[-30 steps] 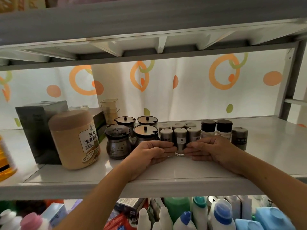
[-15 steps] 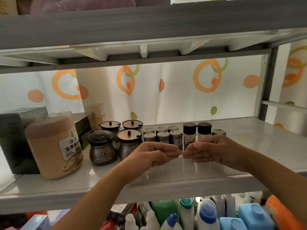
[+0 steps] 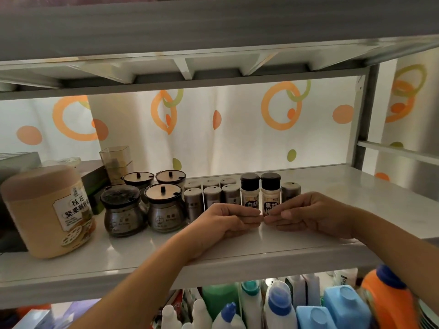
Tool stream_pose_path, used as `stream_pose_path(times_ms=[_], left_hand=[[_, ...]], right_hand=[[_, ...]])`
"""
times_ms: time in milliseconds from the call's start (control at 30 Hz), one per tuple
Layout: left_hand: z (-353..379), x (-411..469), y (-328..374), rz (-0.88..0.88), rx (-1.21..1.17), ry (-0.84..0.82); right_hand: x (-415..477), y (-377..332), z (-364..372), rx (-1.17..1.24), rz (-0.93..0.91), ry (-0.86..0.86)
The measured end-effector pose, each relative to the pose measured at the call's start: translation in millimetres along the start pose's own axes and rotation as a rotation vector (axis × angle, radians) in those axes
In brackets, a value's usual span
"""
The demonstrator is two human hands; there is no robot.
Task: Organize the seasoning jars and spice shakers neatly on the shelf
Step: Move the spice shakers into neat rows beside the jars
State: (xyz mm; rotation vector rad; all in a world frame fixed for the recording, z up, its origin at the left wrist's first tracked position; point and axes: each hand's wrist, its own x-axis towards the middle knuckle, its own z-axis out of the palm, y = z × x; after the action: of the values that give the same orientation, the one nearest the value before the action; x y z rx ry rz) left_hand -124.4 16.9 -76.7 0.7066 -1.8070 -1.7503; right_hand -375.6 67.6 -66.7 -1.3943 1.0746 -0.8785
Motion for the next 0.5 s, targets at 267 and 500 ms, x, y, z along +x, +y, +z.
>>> stream_pose_path(times_ms=[267,500], left_hand=[[-2,8,-4,0.021,-0.017,0.023],[-4,12,-5,0.033,-0.031,0.027]], right_hand=[[8,3,-8,0.109,0.014,-0.019],[16,4,-9,0.116,0.007,-0.002]])
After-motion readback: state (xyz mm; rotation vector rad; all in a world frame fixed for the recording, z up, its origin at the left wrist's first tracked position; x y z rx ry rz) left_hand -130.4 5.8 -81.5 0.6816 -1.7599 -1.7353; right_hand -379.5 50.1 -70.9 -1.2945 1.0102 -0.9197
